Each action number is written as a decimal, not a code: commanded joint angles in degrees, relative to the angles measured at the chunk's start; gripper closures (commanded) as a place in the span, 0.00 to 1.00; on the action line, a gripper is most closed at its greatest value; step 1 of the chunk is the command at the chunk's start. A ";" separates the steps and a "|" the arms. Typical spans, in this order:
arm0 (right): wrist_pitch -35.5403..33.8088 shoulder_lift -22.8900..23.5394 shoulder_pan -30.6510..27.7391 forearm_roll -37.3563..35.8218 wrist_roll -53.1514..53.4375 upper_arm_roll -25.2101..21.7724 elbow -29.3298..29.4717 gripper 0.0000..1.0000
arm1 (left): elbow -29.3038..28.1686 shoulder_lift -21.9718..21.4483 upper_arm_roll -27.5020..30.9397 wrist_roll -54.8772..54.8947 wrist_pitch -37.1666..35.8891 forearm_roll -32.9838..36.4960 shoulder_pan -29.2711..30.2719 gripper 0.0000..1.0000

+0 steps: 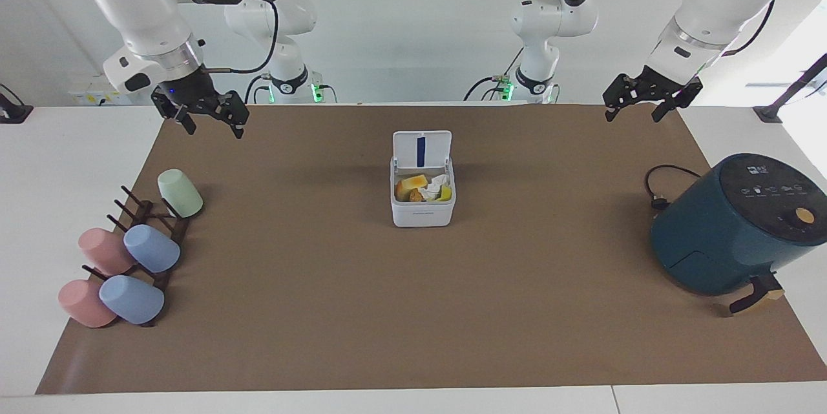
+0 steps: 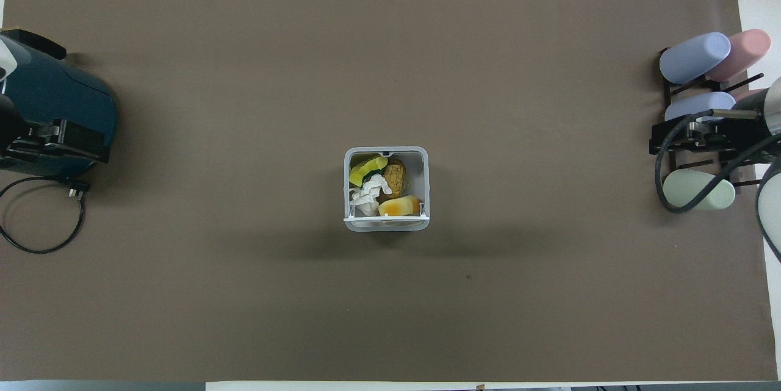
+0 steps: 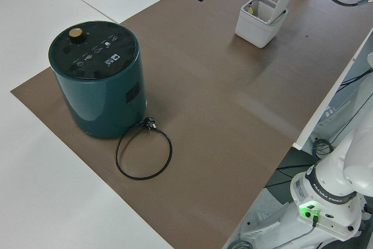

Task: Close trash can lid

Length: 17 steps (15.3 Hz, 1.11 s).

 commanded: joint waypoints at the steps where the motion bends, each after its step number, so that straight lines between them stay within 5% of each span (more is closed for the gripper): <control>1: -0.79 -0.07 -0.71 -0.19 -0.89 0.36 0.16 0.00 | 0.39 0.05 0.17 -0.07 -0.43 1.66 -0.65 0.00; 8: -0.79 -0.07 -0.71 -0.19 -0.89 0.27 0.16 0.00 | -2.15 -1.35 0.17 -0.16 0.01 1.48 -0.74 0.00; 11: -0.79 -0.07 -0.71 -0.19 -0.89 0.27 0.16 0.00 | -3.55 -2.06 0.17 -0.68 -0.16 1.40 -4.15 0.00; 14: -0.79 -0.07 -0.71 -0.19 -0.89 0.27 0.16 0.00 | -8.90 -4.78 0.09 -12.59 3.33 1.05 -11.70 0.05; 15: -0.79 -0.07 -0.71 -0.19 -0.89 0.27 0.16 0.00 | -10.84 -5.74 -0.09 -16.47 6.14 1.05 -14.51 0.23; 17: -0.79 -0.07 -0.71 -0.19 -0.89 0.27 0.16 0.00 | -15.06 -7.67 -0.18 -21.93 10.89 0.00 -19.70 0.95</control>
